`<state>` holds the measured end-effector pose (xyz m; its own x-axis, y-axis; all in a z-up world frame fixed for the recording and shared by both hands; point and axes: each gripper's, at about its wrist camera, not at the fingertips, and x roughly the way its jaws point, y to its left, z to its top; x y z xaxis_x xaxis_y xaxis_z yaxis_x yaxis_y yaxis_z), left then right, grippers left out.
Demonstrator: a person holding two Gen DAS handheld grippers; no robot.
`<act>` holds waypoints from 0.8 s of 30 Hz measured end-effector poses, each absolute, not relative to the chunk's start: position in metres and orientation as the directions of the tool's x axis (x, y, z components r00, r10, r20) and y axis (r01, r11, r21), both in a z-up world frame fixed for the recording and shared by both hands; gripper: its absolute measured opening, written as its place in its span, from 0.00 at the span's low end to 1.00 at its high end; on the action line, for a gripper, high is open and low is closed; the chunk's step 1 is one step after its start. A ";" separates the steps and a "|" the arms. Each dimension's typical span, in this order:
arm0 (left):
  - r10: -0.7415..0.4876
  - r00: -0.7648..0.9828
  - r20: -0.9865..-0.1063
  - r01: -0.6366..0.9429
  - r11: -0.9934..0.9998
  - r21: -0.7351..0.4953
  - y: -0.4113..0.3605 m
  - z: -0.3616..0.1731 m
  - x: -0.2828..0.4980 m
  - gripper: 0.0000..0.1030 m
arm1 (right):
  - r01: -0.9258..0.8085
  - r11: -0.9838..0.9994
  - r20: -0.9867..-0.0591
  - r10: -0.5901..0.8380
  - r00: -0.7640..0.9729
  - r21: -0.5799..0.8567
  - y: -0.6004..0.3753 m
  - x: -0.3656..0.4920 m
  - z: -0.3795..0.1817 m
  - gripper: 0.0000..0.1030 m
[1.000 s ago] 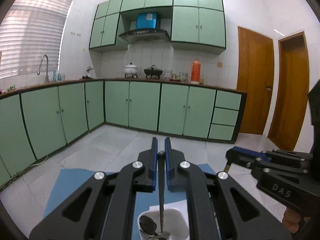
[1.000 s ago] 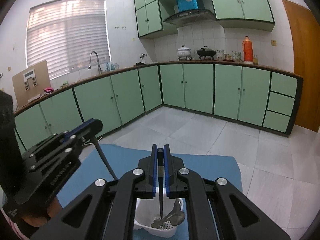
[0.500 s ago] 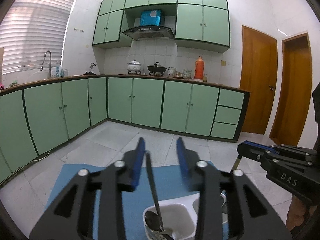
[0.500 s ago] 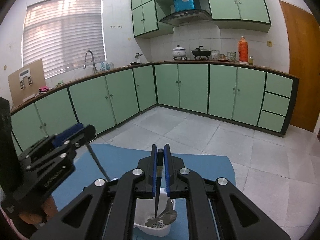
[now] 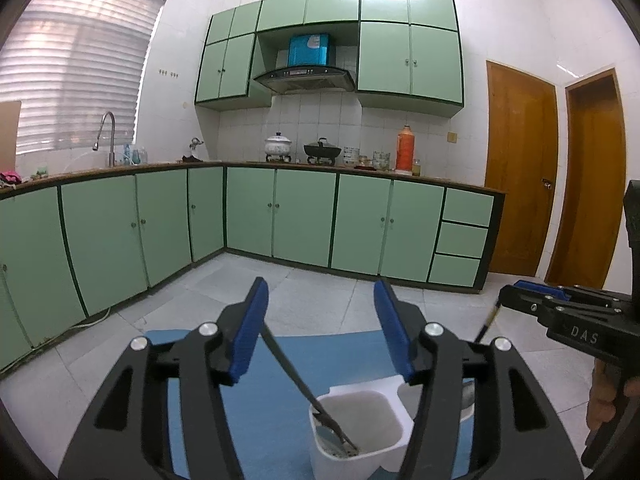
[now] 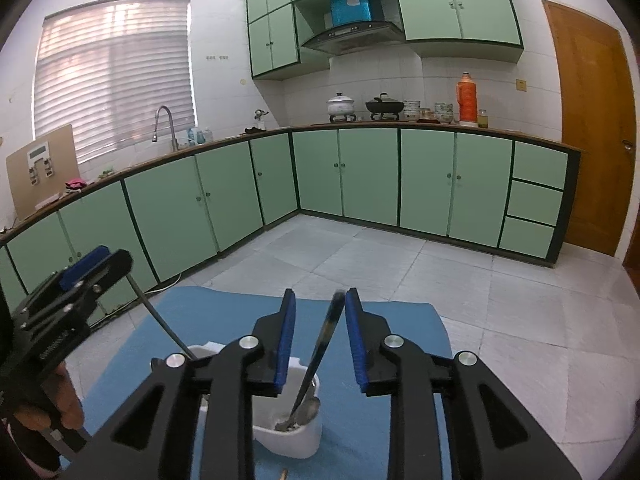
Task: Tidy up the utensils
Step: 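Withdraw both open tools back toward the remaining chopsticks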
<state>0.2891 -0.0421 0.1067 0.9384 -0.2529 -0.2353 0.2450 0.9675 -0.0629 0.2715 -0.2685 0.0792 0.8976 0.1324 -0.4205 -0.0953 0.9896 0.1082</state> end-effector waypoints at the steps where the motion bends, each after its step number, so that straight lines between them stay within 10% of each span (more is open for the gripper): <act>1: -0.251 0.940 -0.232 0.243 0.968 -0.061 -0.042 0.107 0.287 0.54 | -0.094 0.990 -0.419 0.130 0.899 0.106 -0.269 0.270 0.079 0.27; 10: -0.223 0.956 -0.193 0.213 0.974 -0.070 -0.024 0.112 0.244 0.65 | -0.063 0.996 -0.369 0.082 0.926 0.062 -0.267 0.230 0.081 0.32; 24: -0.208 0.939 -0.273 0.191 0.978 -0.086 0.008 0.032 0.139 0.91 | -0.008 0.997 -0.317 0.032 0.948 0.076 -0.249 0.113 0.004 0.73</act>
